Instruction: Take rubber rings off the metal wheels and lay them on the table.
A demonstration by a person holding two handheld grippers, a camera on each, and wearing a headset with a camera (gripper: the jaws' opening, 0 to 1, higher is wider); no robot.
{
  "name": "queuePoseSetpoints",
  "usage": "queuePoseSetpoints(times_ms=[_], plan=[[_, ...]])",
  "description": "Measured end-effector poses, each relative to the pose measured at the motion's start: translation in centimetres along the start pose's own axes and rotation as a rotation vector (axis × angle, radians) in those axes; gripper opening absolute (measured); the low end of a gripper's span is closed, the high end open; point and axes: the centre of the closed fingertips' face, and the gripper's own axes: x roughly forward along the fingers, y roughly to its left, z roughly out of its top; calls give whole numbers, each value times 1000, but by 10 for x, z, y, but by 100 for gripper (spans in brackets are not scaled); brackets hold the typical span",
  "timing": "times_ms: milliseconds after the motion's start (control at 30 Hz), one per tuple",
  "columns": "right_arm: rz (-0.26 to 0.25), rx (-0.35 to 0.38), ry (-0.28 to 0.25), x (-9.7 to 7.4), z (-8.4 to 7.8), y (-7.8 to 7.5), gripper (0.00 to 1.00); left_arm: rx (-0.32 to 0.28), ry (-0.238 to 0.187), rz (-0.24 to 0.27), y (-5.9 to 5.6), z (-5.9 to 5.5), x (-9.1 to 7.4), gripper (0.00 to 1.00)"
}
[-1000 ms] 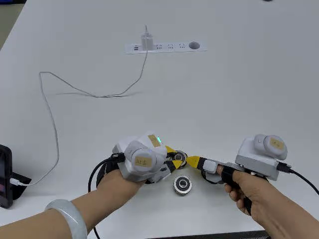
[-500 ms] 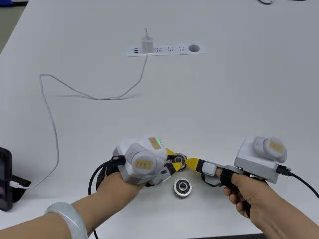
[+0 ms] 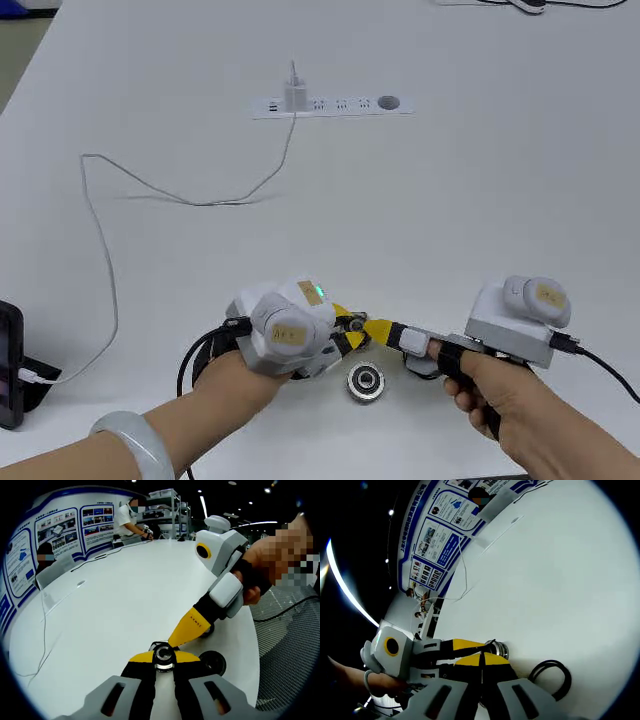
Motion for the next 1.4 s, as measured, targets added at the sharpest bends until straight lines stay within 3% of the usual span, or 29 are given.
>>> queuePoseSetpoints(times_ms=[200,267,333,533,1400], plan=[[43,-2,9,-5,-3,6,1,2,-2,-1,0,0,0,13],[62,20,-23,-6,1,9,1,2,-2,-1,0,0,0,13],[14,0,-25,-7,3,0,1,2,0,-2,1,0,0,13],[-47,7,-20,-6,4,-11,1,10,-4,-4,0,1,0,13],[-53,6,-22,-4,4,-12,2,30,-53,1,-1,4,-6,25]])
